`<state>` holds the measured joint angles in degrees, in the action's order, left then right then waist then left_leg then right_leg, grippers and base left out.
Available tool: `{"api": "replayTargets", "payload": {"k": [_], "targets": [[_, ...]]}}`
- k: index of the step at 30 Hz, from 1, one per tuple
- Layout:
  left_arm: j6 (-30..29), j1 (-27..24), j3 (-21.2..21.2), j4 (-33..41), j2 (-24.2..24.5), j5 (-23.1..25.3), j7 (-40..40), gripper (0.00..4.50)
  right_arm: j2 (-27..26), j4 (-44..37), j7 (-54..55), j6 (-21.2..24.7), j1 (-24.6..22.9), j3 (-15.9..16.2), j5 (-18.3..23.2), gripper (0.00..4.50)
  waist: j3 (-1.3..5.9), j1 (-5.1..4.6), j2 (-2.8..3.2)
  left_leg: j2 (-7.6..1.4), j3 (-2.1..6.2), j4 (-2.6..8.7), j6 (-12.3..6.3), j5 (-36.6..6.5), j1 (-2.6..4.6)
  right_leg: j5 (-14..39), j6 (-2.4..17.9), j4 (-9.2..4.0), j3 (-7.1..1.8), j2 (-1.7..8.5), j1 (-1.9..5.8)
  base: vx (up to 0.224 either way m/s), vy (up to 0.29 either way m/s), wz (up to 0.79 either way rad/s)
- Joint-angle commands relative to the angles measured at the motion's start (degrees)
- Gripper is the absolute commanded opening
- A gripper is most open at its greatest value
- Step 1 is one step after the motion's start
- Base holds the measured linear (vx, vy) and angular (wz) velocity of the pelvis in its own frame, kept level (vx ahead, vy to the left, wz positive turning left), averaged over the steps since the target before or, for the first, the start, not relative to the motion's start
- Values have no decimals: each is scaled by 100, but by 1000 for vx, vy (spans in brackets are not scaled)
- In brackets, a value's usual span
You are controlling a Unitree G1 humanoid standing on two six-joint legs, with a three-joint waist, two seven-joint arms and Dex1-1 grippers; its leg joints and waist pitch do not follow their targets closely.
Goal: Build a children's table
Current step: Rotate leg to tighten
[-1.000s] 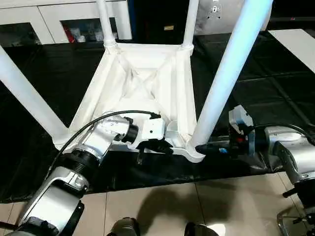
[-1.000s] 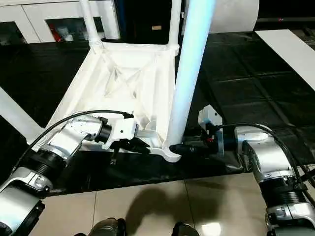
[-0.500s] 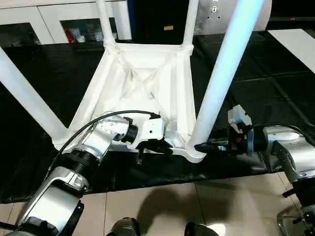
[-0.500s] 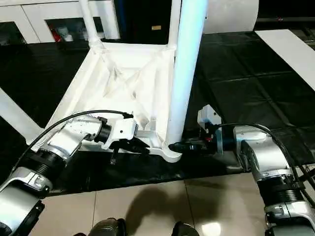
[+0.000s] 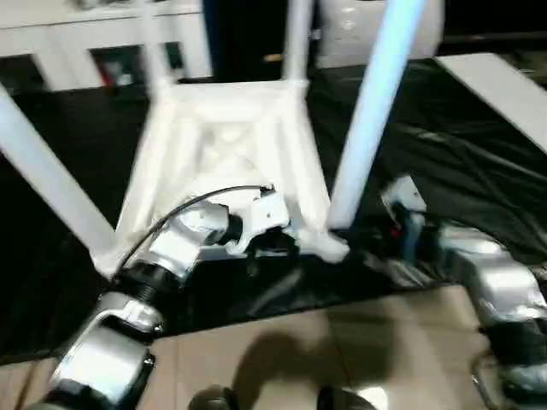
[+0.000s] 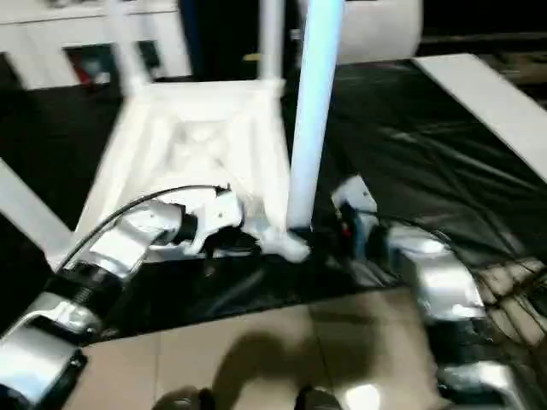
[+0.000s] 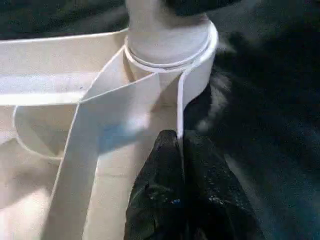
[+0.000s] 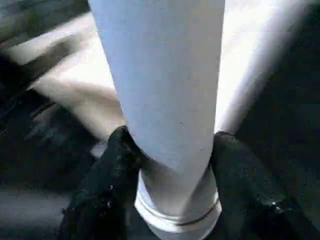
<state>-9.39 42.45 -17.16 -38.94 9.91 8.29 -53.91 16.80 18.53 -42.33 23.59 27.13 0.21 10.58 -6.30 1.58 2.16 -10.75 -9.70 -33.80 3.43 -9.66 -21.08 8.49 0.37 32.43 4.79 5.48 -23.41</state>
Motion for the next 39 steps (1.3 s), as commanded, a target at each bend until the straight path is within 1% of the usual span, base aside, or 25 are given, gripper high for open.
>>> {"api": "replayTargets", "payload": {"k": [1,2,3,4,5,6,7,8,9,10,11,12,13,14,15,17,18,21,23,25,26,28,33,35,39], "targets": [[-210,199,-128,86,-747,-250,409,0,-392,552,974,221,192,152,-228,188,274,-68,-73,-92,194,446,69,-2885,120,4477,110,-726,99,269,208,-60,48,-19],[-239,221,-107,67,-779,-250,472,0,-427,586,1054,222,219,135,-239,188,260,-154,24,-149,243,492,31,-3240,116,4269,35,-782,255,253,286,-39,63,-15],[-400,485,76,-169,-1095,-204,1144,0,-816,1086,1935,112,596,-86,-304,188,256,-245,125,-297,347,642,57,-3875,70,3578,115,-625,329,219,417,-39,63,-15],[-431,573,128,-241,-1196,-192,1345,0,-954,1292,2247,51,743,-188,-292,188,245,-256,164,-424,415,795,97,-4297,-37,2986,218,-318,276,199,542,-59,49,-12],[-450,627,159,-282,-1258,-181,1467,0,-1041,1421,2438,9,835,-256,-282,188,208,-143,179,-621,441,1149,137,-4935,-213,1402,453,496,36,156,647,-83,11,-4],[-481,712,218,-334,-1353,-153,1683,0,-1182,1611,2649,-70,970,-372,-232,188,207,-127,39,-496,224,1182,64,-5045,-26,1349,455,503,-95,93,502,-83,11,-4],[-455,757,227,-360,-1380,-138,1742,0,-1263,1667,2645,-133,1016,-435,-145,188,230,-120,-138,-252,203,837,131,-4565,167,2692,357,-4,-203,178,282,21,-51,7],[-435,784,228,-374,-1394,-128,1768,0,-1315,1697,2628,-172,1042,-476,-88,188,72,-139,-354,387,-31,-575,83,-2576,962,6286,-179,-1376,212,431,-657,75,-56,-6],[-429,805,239,-388,-1411,-82,1824,0,-1352,1732,2629,-204,1072,-493,-117,188,187,-165,-328,327,102,-387,-174,-1497,262,6353,-327,-1072,106,745,160,75,-56,-6],[-432,815,245,-394,-1422,-48,1860,0,-1371,1755,2642,-220,1092,-501,-156,244,258,-79,-175,195,191,-80,-190,-1207,-96,5732,-365,-794,97,782,609,113,13,-37],[-440,804,242,-380,-1404,-20,1859,0,-1357,1745,2618,-247,1080,-475,-205,244,211,-125,4,-37,314,178,-150,-1812,-29,4897,-453,-825,441,525,474,124,33,-33],[-446,795,237,-369,-1390,-4,1855,0,-1344,1737,2602,-268,1070,-454,-231,258,328,-140,157,-250,450,319,-88,-2219,-29,3404,-157,-612,383,497,560,124,33,-33],[-406,743,219,-330,-1313,13,1791,0,-1260,1641,2482,-326,984,-424,-241,261,341,-157,186,-317,484,384,-113,-2278,-23,2644,103,-510,320,487,539,67,23,-3],[-350,671,191,-294,-1207,44,1719,0,-1128,1526,2339,-482,863,-426,-254,268,328,-148,115,-284,414,405,-153,-2118,14,1611,648,-478,265,455,429,53,20,11],[-275,623,172,-270,-1132,57,1649,0,-1036,1400,2170,-603,758,-442,-218,280,321,-84,16,-183,297,396,-194,-2022,45,1857,932,-518,238,443,389,53,20,11],[-219,596,135,-299,-1045,49,1618,0,-919,1264,2047,-759,632,-484,-158,301,355,-39,-67,-125,221,361,-321,-1734,34,2359,1061,-507,135,452,358,27,3,4],[-182,588,119,-316,-1008,51,1593,0,-872,1212,1984,-829,581,-498,-134,306,398,-18,-52,-150,225,354,-473,-1228,-62,1964,1173,-398,83,443,399,54,6,9],[-52,533,107,-352,-849,78,1446,0,-625,769,1556,-844,297,-486,-15,331,441,47,-24,-162,175,299,-791,-597,-48,1045,1413,-276,24,405,358,66,-1,1],[50,499,78,-372,-712,123,1331,0,-407,492,1266,-911,108,-494,45,342,536,90,-24,-137,165,190,-1341,475,-55,-265,1763,-76,7,386,364,74,-11,1],[259,425,9,-357,-470,123,999,0,6,167,595,-1073,-136,-531,225,348,549,142,-43,-90,143,116,-1730,802,-90,-715,1885,-25,7,377,344,34,-7,0],[271,416,0,-355,-443,122,957,0,49,137,516,-1071,-159,-544,260,378,522,170,-64,-90,134,110,-1875,724,-134,-624,1878,-22,10,378,353,0,0,0],[455,379,-69,-356,-329,121,757,0,222,59,231,-1077,-226,-579,361,386,482,202,-43,-116,126,137,-1802,330,-120,85,1778,-112,30,387,334,0,0,0],[939,295,-215,-465,2,90,82,0,945,-118,-942,-1190,-422,-351,402,429,371,211,-59,-153,114,272,-894,-1000,-70,2157,1148,-375,31,389,331,0,0,0],[1231,271,-235,-510,91,-6,-258,0,1189,-158,-1336,-1233,-459,-217,403,437,389,207,-83,-139,124,276,-802,-1021,-89,2137,1078,-374,32,381,344,0,0,0],[1458,167,-392,-359,287,-171,-1060,0,1399,-146,-1720,-1289,-364,-123,441,444,419,236,-52,-165,122,271,-825,-867,-81,1802,1230,-327,18,392,319,0,0,0]]}}
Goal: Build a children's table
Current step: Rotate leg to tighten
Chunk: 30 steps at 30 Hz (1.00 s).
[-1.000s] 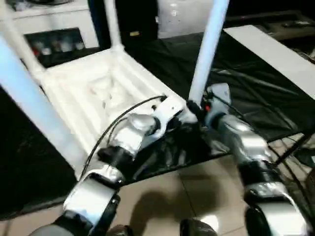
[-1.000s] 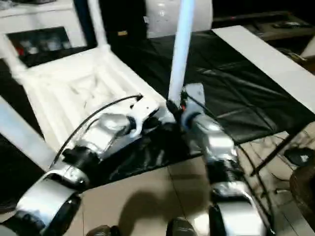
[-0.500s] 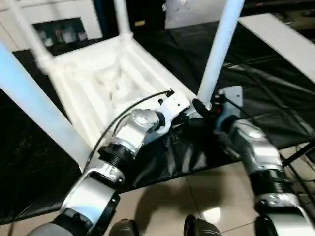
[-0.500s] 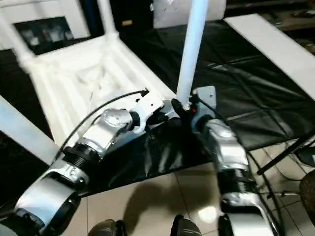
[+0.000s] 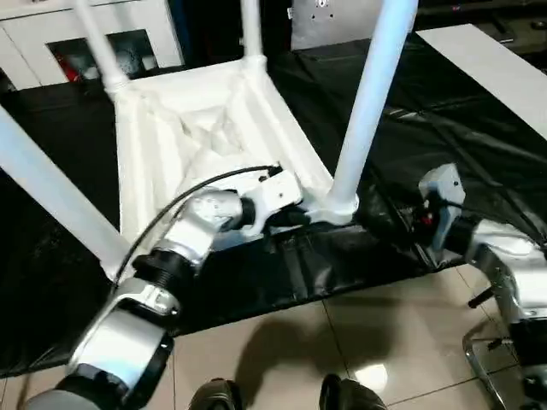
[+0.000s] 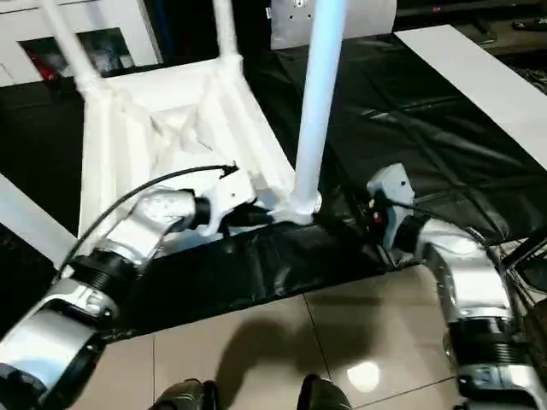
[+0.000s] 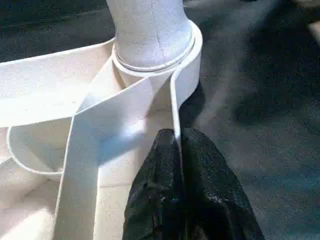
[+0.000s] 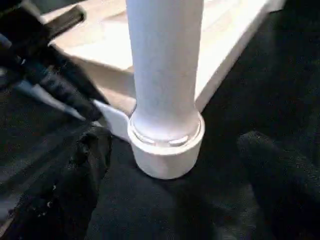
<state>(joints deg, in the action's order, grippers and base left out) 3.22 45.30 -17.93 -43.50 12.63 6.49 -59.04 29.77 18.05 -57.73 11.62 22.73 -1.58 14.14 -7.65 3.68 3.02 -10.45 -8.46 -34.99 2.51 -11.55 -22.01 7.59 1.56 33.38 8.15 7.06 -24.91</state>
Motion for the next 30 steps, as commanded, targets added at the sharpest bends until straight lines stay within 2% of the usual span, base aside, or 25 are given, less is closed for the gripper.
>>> {"api": "replayTargets", "payload": {"k": [1,4,6,8,9,10,11,14,15,18,21,25,26,30], "targets": [[283,-138,-343,123,56,-24,-725,0,148,-91,-278,-138,99,94,67,444,557,23,-138,-200,-5,387,-750,-649,4,1808,1147,-406,-322,228,469,0,0,0],[459,-162,-417,160,147,-60,-1083,0,262,-105,-639,-225,132,223,56,444,602,80,-132,-224,-10,355,-899,-362,23,1255,1352,-313,-341,219,459,0,0,0],[521,-181,-484,217,213,-92,-1349,0,281,-105,-881,-202,160,290,116,416,625,147,-139,-232,-20,326,-1061,-143,27,952,1476,-254,-350,217,449,0,0,0],[563,-190,-515,239,239,-106,-1463,0,279,-89,-971,-188,177,317,144,407,626,174,-129,-246,-19,315,-1143,-47,30,838,1534,-236,-353,219,436,0,0,0],[641,-213,-567,285,268,-110,-1590,0,282,-60,-1120,-122,205,372,186,395,628,182,-143,-246,-20,314,-1153,-67,30,856,1541,-234,-352,219,441,0,0,0],[679,-239,-599,330,285,-116,-1664,0,292,-41,-1198,-144,217,420,167,395,623,198,-139,-256,-15,321,-1147,-96,26,934,1536,-233,-352,229,443,0,0,0],[701,-254,-617,357,296,-120,-1710,0,298,-30,-1244,-165,224,448,152,370,614,199,-147,-245,-21,326,-1110,-163,20,1056,1498,-254,-352,225,446,0,0,0],[751,-304,-662,429,320,-146,-1860,0,286,26,-1473,-91,277,548,216,357,609,215,-152,-244,-26,344,-971,-317,25,1320,1410,-283,-359,233,452,0,0,0],[765,-312,-668,441,319,-144,-1893,0,275,53,-1548,-60,302,571,237,345,605,209,-181,-236,-31,351,-936,-353,24,1413,1368,-299,-365,227,452,0,0,0],[779,-322,-680,466,313,-137,-1945,0,250,100,-1690,7,350,621,270,322,602,216,-173,-235,-31,356,-879,-372,24,1525,1325,-300,-381,226,445,0,0,0],[798,-328,-688,483,300,-138,-1973,0,200,208,-1799,23,424,673,288,294,620,220,-191,-230,-33,349,-895,-267,24,1430,1331,-282,-400,221,443,0,0,0],[833,-320,-706,442,300,-123,-1964,0,147,373,-1951,95,539,745,310,275,639,223,-183,-226,-35,328,-991,-150,20,1254,1417,-254,-404,220,441,0,0,0],[841,-322,-702,437,302,-117,-1966,0,150,383,-1988,110,548,757,312,252,642,225,-190,-225,-36,329,-986,-170,22,1298,1400,-261,-402,220,442,0,0,0],[843,-332,-696,440,317,-105,-1974,0,152,386,-2060,141,561,768,335,220,654,232,-202,-222,-35,328,-944,-157,21,1329,1368,-260,-399,215,444,0,0,0]]}}
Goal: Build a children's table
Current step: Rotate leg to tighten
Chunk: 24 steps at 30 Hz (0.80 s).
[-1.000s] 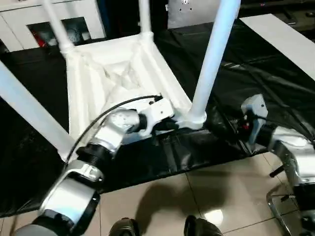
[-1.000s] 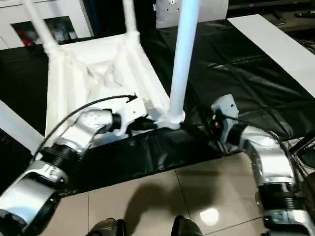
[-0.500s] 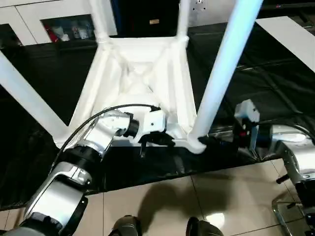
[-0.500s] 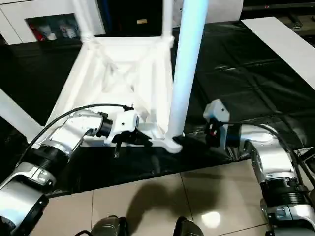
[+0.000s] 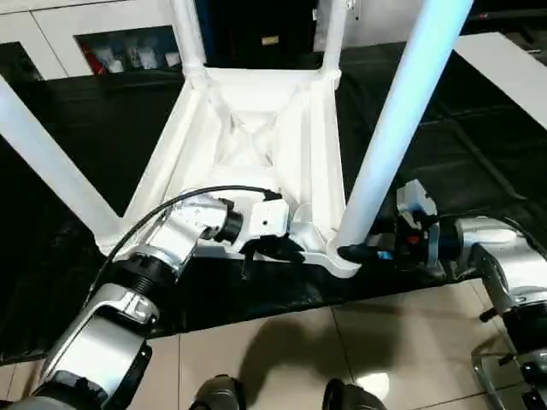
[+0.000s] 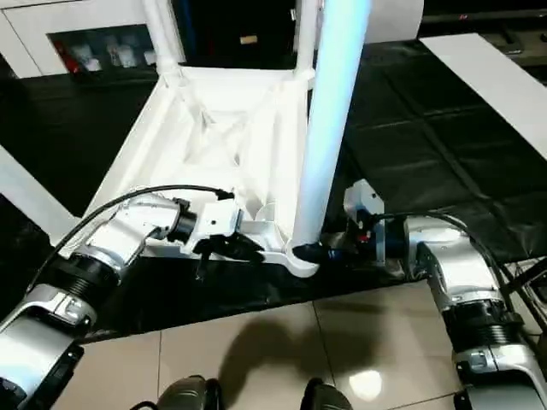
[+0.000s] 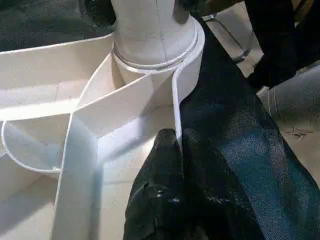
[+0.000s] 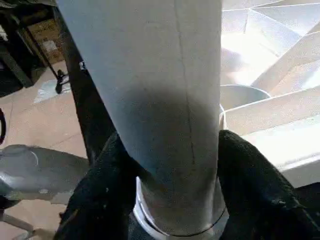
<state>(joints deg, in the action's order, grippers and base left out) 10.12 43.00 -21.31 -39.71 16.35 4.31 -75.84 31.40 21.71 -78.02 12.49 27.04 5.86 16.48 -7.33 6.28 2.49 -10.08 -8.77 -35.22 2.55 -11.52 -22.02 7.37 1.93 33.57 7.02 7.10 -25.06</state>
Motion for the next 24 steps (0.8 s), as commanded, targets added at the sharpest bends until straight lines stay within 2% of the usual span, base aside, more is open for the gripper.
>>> {"api": "replayTargets", "payload": {"k": [1,3,10,11,13,14,15,17,18,19,20,21,22,23,24], "targets": [[149,-107,-354,65,-53,118,-293,0,-14,24,-61,68,136,24,111,220,630,-28,-151,-260,-2,349,-946,-150,23,1337,1331,-274,-286,213,464,0,0,0],[149,-119,-350,63,-44,130,-288,0,-17,29,-117,85,141,26,117,205,630,-29,-154,-260,-2,348,-939,-152,20,1307,1343,-271,-286,212,463,0,0,0],[-86,-145,-244,46,-96,127,-24,0,-91,-216,-104,205,-34,23,212,199,636,-19,-158,-248,-8,339,-921,-145,17,1332,1326,-276,-286,211,469,0,0,0],[-312,-157,-139,98,-166,77,173,0,-207,-329,192,262,-115,5,176,199,626,-18,-153,-252,-9,342,-903,-163,13,1370,1312,-277,-289,207,466,0,0,0],[-362,-157,-122,112,-180,71,212,0,-234,-327,279,289,-112,5,148,199,613,-20,-162,-245,-10,350,-842,-273,12,1585,1258,-309,-286,212,462,0,0,0],[-736,-167,11,231,-295,25,534,0,-480,-261,1060,475,-56,7,-127,199,579,-37,-139,-246,-10,369,-727,-413,11,1841,1199,-330,-288,213,449,0,0,0],[-910,-169,57,287,-344,21,673,0,-604,-202,1439,558,-12,7,-269,199,555,-57,-143,-226,2,394,-568,-632,23,2260,1041,-394,-271,209,446,0,0,0],[-1100,-176,97,374,-416,47,878,0,-812,-111,1934,735,71,-18,-392,199,533,-111,-153,-210,13,424,-382,-848,25,2610,905,-423,-258,206,457,0,0,0],[-1320,-168,141,436,-524,105,1172,0,-1040,-26,2457,877,162,-28,-554,198,501,-196,-153,-173,35,440,-167,-1112,8,3170,611,-494,-221,215,471,0,0,0],[-1457,-143,176,433,-630,155,1427,0,-1207,55,2876,997,239,-32,-695,197,496,-233,-167,-154,41,442,-126,-1200,2,3362,504,-531,-197,206,474,-59,1,-8],[-1594,-106,223,399,-756,202,1723,0,-1359,133,3229,1103,308,-36,-808,197,468,-316,-151,-133,55,440,-46,-1414,20,3702,327,-590,-149,196,448,-63,9,-9],[-1972,-30,346,333,-1014,239,2303,0,-1680,261,3933,1302,431,-120,-955,197,461,-411,-136,-110,68,417,9,-1551,29,3938,178,-649,-96,190,447,-63,9,-9],[-2149,39,446,247,-1209,244,2712,0,-1886,411,4465,1339,536,-224,-1041,196,441,-460,-119,-117,85,420,30,-1632,24,4026,122,-682,-61,187,444,-59,20,-14],[-2244,78,505,197,-1322,246,2944,0,-2004,503,4781,1353,599,-289,-1093,196,441,-505,-96,-123,109,413,63,-1712,18,4081,57,-710,-11,186,457,-54,29,-15],[-2426,142,591,159,-1532,262,3322,0,-2225,701,5335,1349,723,-406,-1169,196,438,-605,38,-152,159,397,50,-2205,141,4163,-173,-895,202,162,467,-54,29,-15]]}}
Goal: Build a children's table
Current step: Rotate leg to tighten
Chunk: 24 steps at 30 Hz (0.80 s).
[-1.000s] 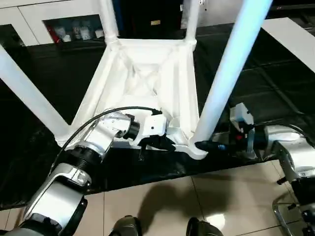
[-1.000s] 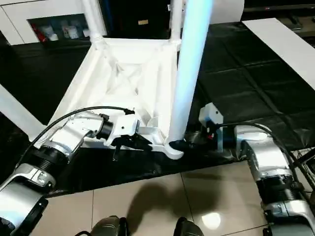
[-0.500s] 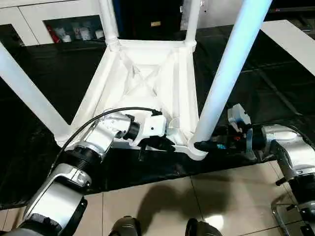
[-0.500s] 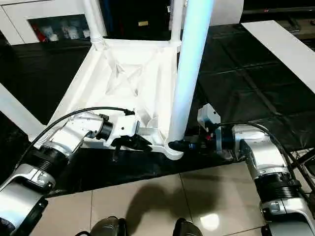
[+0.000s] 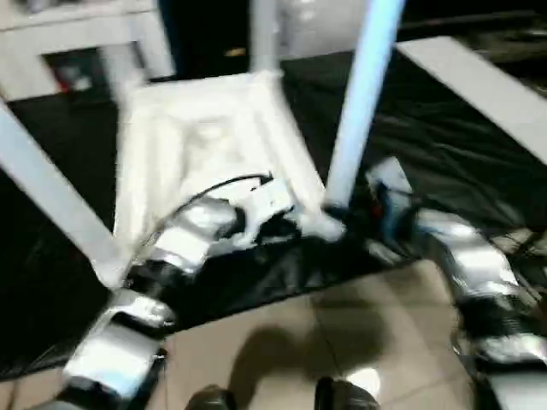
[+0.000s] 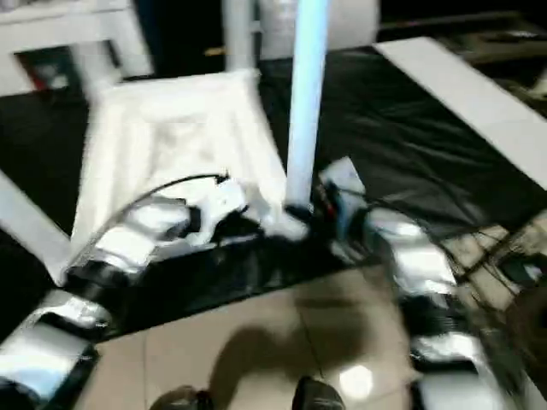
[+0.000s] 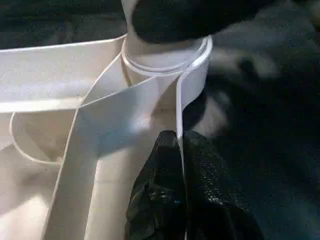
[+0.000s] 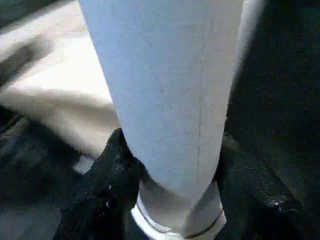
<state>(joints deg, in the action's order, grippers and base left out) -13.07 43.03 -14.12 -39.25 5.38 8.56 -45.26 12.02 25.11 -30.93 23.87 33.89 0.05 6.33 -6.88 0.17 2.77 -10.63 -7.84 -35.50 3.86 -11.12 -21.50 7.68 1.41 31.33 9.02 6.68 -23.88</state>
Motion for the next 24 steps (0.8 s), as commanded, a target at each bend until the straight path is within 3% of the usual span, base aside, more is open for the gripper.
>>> {"api": "replayTargets", "payload": {"k": [1,2,3,4,5,6,7,8,9,10,11,12,13,14,15,16,17,18,19,20,22,23,24], "targets": [[-129,144,-127,120,-457,-157,293,0,-315,391,687,205,54,162,-159,196,405,-56,35,-160,81,446,-143,-2409,143,3813,-45,-695,11,234,362,0,0,0],[-169,178,-117,105,-561,-139,442,0,-437,528,951,149,132,96,-159,196,364,-125,94,-336,179,623,-215,-2936,24,3179,17,-521,54,173,515,0,0,0],[-204,213,-90,81,-659,-127,603,0,-534,613,1108,81,188,52,-137,196,337,-149,124,-557,278,863,-178,-3767,-19,2371,112,-100,-84,126,610,0,0,0],[-176,263,-90,25,-739,-107,708,0,-632,680,1180,14,243,37,-110,196,310,-117,127,-637,292,962,-128,-4105,7,1959,239,115,-225,122,577,0,0,0],[-186,290,-90,12,-796,-81,790,0,-712,709,1249,-10,278,19,-109,196,248,-116,-20,-456,136,923,-26,-4376,176,2277,379,-81,-325,91,359,0,0,0],[-178,315,-83,-7,-828,-51,864,0,-762,718,1316,-55,297,-6,-120,196,190,-137,-216,99,-102,303,4,-3501,638,4652,-115,-929,37,81,-115,0,0,0],[-193,323,-92,12,-835,-6,903,0,-801,712,1385,-59,308,-42,-142,196,204,-168,-226,278,-184,-58,-78,-2804,747,5444,-449,-1193,285,147,-183,41,-56,6],[-194,324,-92,12,-834,-2,905,0,-804,712,1388,-59,309,-51,-137,230,296,-251,-26,209,-181,-53,-254,-2285,542,5464,-1007,-1339,615,177,178,45,-5,-21],[-215,338,-88,12,-824,40,949,0,-834,713,1433,-73,312,-155,-95,251,354,-180,260,-402,195,463,-270,-3019,-117,3391,-827,82,294,286,1015,45,-5,-21],[-227,348,-84,8,-801,73,983,0,-827,710,1412,-141,311,-226,-69,264,305,-35,301,-679,363,865,-126,-3749,-306,1909,-291,665,-138,256,1025,117,58,-18],[-232,348,-89,12,-792,75,996,0,-820,714,1400,-171,312,-237,-51,264,322,20,271,-671,298,1007,-143,-4012,-34,1065,-25,497,-264,160,699,137,-11,1],[-226,328,-107,34,-732,84,987,0,-754,652,1266,-310,272,-232,-10,264,292,-87,-267,57,57,451,80,-3221,284,3812,-115,-346,-295,233,321,137,-11,1],[-214,319,-112,37,-706,85,973,0,-726,620,1213,-356,251,-233,6,270,327,122,-192,206,-64,228,51,-2298,388,5008,-271,-563,-315,344,184,71,-57,13],[-171,307,-126,36,-652,87,935,0,-666,565,1121,-436,206,-242,23,291,376,191,-281,173,-49,241,-253,-1085,135,5378,-316,-522,-554,515,344,0,0,0],[-149,300,-133,30,-602,91,907,0,-604,499,1020,-511,152,-256,47,307,456,314,-209,59,7,441,-313,-348,-90,4309,-202,-357,-531,389,513,0,0,0],[-70,293,-151,21,-539,96,843,0,-532,429,945,-572,88,-278,73,309,529,344,-162,3,13,478,-353,-3,-57,3356,31,-251,-530,319,486,67,-50,-6],[8,285,-165,17,-478,95,767,0,-458,357,871,-608,25,-299,98,309,556,336,-109,-39,8,456,-570,389,-17,1658,595,-103,-525,185,386,0,0,0],[88,286,-171,-28,-342,127,672,0,-288,161,647,-747,-128,-351,162,320,562,312,-112,-33,-17,415,-726,405,-73,732,1075,9,-524,124,392,0,0,0],[88,286,-171,-28,-342,127,672,0,-288,161,647,-747,-128,-351,162,320,562,312,-112,-33,-17,415,-726,405,-73,732,1075,9,-524,124,392,0,0,0],[183,295,-183,-80,-233,161,600,0,-178,-28,500,-775,-248,-413,210,336,592,334,-107,-32,-30,370,-1040,612,-108,-93,1486,90,-502,110,421,0,0,0],[289,320,-195,-157,-126,187,529,0,-56,-261,291,-769,-390,-444,280,347,563,333,-106,-33,-45,364,-1213,449,-132,-77,1620,68,-486,114,417,0,0,0],[394,344,-207,-229,-35,198,456,0,61,-462,117,-788,-522,-455,333,353,535,343,-95,-51,-49,382,-1216,129,-128,336,1573,3,-477,134,421,0,0,0],[423,363,-212,-272,13,204,440,0,125,-570,23,-787,-597,-459,379,371,509,346,-93,-76,-56,406,-1092,-189,-113,796,1483,-40,-479,137,409,0,0,0]]}}
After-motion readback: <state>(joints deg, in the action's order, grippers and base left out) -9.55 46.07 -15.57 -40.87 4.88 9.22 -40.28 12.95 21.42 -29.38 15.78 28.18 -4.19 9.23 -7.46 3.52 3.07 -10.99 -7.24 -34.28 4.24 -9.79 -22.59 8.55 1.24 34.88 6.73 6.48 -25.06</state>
